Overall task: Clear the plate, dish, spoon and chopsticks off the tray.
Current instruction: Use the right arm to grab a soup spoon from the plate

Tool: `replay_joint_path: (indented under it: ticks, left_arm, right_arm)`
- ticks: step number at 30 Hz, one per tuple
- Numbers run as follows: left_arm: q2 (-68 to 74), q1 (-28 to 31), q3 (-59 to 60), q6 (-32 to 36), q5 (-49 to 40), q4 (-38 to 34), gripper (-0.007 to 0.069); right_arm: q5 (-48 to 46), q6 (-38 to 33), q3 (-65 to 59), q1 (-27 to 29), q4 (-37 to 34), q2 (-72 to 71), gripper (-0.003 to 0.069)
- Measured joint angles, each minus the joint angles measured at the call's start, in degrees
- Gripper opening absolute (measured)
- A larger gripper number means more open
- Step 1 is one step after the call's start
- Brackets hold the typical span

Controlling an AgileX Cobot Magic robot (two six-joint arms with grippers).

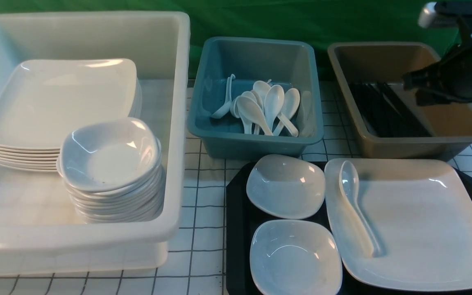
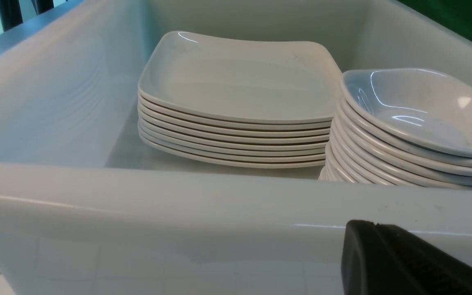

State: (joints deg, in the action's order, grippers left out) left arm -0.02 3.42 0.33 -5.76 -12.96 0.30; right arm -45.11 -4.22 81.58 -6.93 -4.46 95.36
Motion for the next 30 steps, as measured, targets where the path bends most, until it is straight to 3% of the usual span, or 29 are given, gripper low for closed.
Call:
replay_joint_path:
  ticks: [5, 15, 30]
  left_arm:
    - [0.0, 0.0, 0.0, 0.0, 0.0, 0.0, 0.0021]
    - [0.0, 0.0, 0.0, 0.01, 0.0, -0.3, 0.0021]
    - [0.0, 0.0, 0.0, 0.01, 0.0, -0.3, 0.0021]
  right_arm:
    - [-6.32, -0.25, -4.55, -1.22, -0.05, -11.46, 0.0001]
    - [-3.92, 3.68, -30.42, -9.98, -0.52, -38.63, -0.0001]
    - [-3.41, 4.59, -49.09, -10.24, -0.33, -68.96, 0.001]
